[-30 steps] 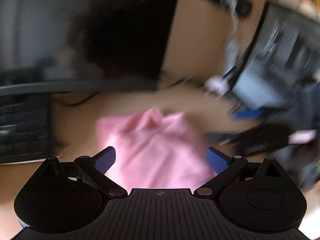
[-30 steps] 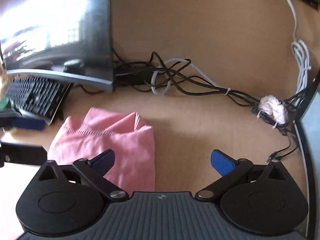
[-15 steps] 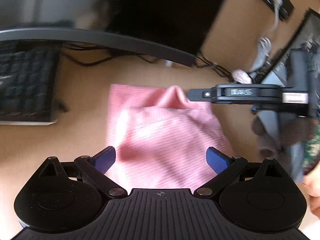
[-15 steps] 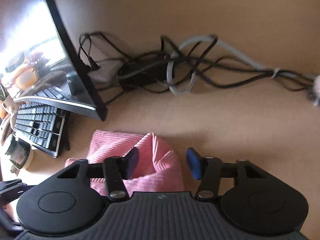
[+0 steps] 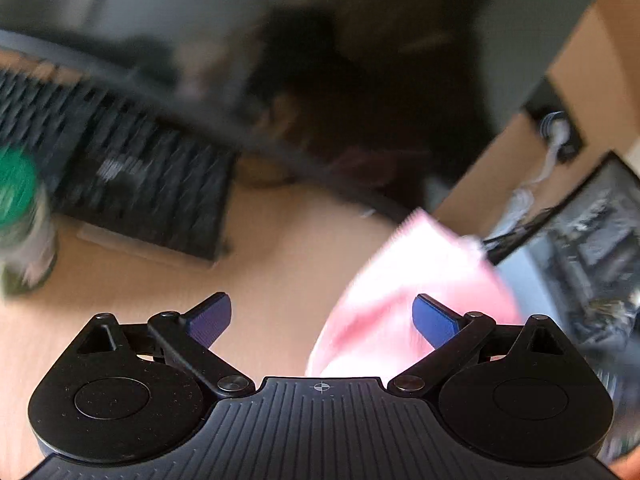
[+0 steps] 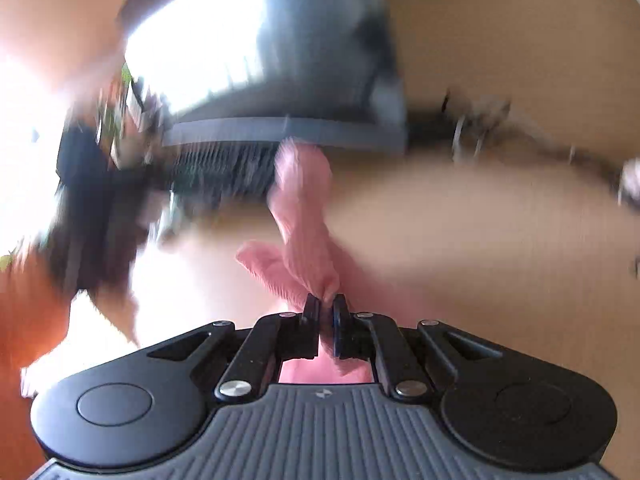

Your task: Fold clothes

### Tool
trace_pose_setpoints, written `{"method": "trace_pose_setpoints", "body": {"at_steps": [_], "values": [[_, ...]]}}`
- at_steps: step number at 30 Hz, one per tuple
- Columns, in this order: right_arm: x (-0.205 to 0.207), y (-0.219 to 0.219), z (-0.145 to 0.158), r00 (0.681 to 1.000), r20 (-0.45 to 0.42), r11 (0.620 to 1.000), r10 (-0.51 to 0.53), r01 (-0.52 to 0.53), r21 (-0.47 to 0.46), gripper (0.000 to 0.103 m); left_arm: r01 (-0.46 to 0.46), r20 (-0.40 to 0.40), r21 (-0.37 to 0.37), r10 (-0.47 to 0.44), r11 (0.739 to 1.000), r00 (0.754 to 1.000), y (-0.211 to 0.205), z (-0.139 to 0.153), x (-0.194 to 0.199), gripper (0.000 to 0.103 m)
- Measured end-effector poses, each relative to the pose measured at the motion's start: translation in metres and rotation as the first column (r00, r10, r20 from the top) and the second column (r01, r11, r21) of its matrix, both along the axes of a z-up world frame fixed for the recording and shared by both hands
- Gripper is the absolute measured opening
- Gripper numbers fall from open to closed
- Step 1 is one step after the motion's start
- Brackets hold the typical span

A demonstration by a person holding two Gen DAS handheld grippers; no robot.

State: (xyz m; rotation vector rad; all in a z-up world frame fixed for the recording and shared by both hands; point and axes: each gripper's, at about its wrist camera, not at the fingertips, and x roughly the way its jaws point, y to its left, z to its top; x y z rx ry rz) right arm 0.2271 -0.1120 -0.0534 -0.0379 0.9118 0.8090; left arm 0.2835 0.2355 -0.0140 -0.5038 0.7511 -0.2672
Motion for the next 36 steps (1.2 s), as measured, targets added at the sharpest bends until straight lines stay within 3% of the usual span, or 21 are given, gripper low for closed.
{"method": "trace_pose_setpoints", "body": {"at_steps": [3, 6, 8, 10, 11, 12, 14, 17, 19, 20, 21, 23, 28, 31, 34, 36], "values": [[-0.036, 0.001, -0.032, 0.999, -0.054, 0.994, 0.0, -0.006, -0.109, 0.006, 0.088, 0.056, 0.013, -0.088, 0.996, 0.995, -0.02, 0.015, 0.015, 0.101], [-0.054, -0.001, -0.04, 0.999, -0.042, 0.99, -0.031, 0.025, -0.14, 0.008, 0.227, 0.027, 0.068, -0.229, 0.972, 0.973, -0.058, 0.006, 0.022, 0.101], [-0.06, -0.012, -0.028, 0.998, -0.035, 0.993, -0.051, 0.047, -0.106, 0.014, 0.322, -0.015, 0.134, -0.323, 0.937, 0.946, -0.085, -0.006, 0.02, 0.101], [-0.064, -0.028, -0.013, 0.994, -0.024, 0.993, -0.103, 0.102, -0.063, 0.035, 0.406, -0.073, 0.222, -0.4, 0.887, 0.914, -0.111, -0.024, 0.013, 0.1], [-0.065, -0.038, -0.008, 0.988, -0.027, 0.988, -0.15, 0.149, -0.036, 0.053, 0.445, -0.102, 0.261, -0.434, 0.857, 0.895, -0.122, -0.032, 0.009, 0.1], [-0.063, -0.048, -0.004, 0.978, -0.042, 0.979, -0.206, 0.206, -0.003, 0.058, 0.475, -0.119, 0.284, -0.461, 0.833, 0.879, -0.13, -0.039, 0.003, 0.1], [-0.057, -0.063, -0.005, 0.946, -0.117, 0.947, -0.304, 0.313, 0.073, 0.058, 0.52, -0.141, 0.317, -0.503, 0.793, 0.853, -0.14, -0.047, -0.01, 0.1], [-0.044, -0.063, -0.029, 0.898, -0.261, 0.911, -0.354, 0.394, 0.119, 0.061, 0.537, -0.135, 0.367, -0.528, 0.759, 0.839, -0.147, -0.05, -0.031, 0.1], [-0.033, -0.057, -0.047, 0.871, -0.333, 0.9, -0.361, 0.419, 0.121, 0.061, 0.543, -0.134, 0.361, -0.534, 0.759, 0.835, -0.146, -0.05, -0.037, 0.1], [-0.024, -0.047, -0.055, 0.88, -0.327, 0.914, -0.344, 0.394, 0.097, 0.059, 0.54, -0.134, 0.348, -0.529, 0.766, 0.838, -0.143, -0.051, -0.038, 0.1], [-0.015, -0.037, -0.064, 0.888, -0.322, 0.927, -0.327, 0.368, 0.073, 0.046, 0.535, -0.134, 0.336, -0.523, 0.775, 0.842, -0.14, -0.053, -0.039, 0.1], [0.004, -0.018, -0.079, 0.907, -0.302, 0.949, -0.292, 0.315, 0.029, 0.036, 0.512, -0.138, 0.309, -0.495, 0.801, 0.858, -0.134, -0.057, -0.039, 0.1], [0.066, 0.033, -0.069, 0.973, -0.096, 0.978, -0.209, 0.209, -0.012, 0.033, 0.401, -0.144, 0.31, -0.374, 0.862, 0.916, -0.112, -0.061, -0.043, 0.1], [0.099, 0.059, -0.057, 0.986, 0.026, 0.986, -0.165, 0.166, -0.034, 0.033, 0.333, -0.145, 0.289, -0.303, 0.898, 0.942, -0.104, -0.059, -0.042, 0.1], [0.091, 0.039, -0.042, 0.979, 0.034, 0.979, -0.203, 0.204, -0.009, 0.039, 0.326, -0.118, 0.262, -0.305, 0.908, 0.945, -0.105, -0.052, -0.046, 0.1], [0.086, 0.025, -0.033, 0.973, 0.04, 0.974, -0.228, 0.228, 0.008, 0.059, 0.333, -0.102, 0.256, -0.317, 0.907, 0.943, -0.112, -0.05, -0.047, 0.1]]}}
